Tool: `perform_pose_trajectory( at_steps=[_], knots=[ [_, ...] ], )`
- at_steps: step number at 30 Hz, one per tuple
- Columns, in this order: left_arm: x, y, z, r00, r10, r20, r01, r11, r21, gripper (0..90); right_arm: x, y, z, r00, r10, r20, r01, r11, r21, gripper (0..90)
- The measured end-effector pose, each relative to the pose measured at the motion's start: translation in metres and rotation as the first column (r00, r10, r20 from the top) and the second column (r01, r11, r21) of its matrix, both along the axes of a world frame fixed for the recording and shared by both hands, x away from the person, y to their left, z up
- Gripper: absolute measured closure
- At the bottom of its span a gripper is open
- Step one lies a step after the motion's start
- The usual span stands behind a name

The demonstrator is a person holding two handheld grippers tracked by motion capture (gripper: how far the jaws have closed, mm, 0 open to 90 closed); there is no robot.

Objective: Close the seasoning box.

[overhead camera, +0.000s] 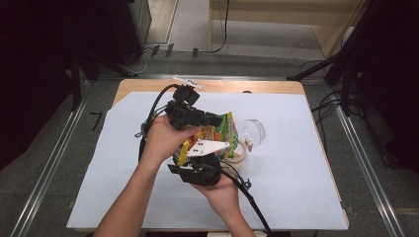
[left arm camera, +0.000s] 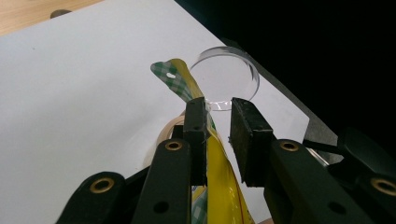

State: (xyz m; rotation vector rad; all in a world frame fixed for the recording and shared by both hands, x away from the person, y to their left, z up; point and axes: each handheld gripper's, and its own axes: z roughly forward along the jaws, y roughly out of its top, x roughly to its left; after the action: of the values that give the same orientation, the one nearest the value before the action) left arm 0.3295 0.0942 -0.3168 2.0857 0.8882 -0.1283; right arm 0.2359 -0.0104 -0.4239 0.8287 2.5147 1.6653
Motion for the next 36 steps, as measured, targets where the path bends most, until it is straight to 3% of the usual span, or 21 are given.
perform_pose_trajectory(
  at_steps=[12,15,19,36],
  knots=[
    [-0.001,0.002,0.002,0.9999,0.010,0.014,-0.010,0.9999,-0.014,77.0,0.001,0.001,0.001,1.0000,0.000,0.006,0.000,1.000,-0.007,72.3],
    [-0.002,0.003,0.004,0.9985,0.028,0.048,-0.029,0.9996,0.004,77.8,0.004,0.003,0.002,1.0000,-0.001,0.008,0.001,1.000,-0.006,72.0],
    [-0.002,0.005,0.006,0.9974,0.037,0.062,-0.038,0.9993,0.005,77.9,0.006,0.006,0.003,0.9998,-0.008,0.016,0.008,1.000,-0.006,71.6],
    [0.011,-0.001,-0.002,0.9990,0.024,0.037,-0.024,0.9996,0.011,77.7,0.014,0.002,-0.001,0.9997,-0.021,-0.011,0.021,1.000,-0.015,70.3]
  ],
)
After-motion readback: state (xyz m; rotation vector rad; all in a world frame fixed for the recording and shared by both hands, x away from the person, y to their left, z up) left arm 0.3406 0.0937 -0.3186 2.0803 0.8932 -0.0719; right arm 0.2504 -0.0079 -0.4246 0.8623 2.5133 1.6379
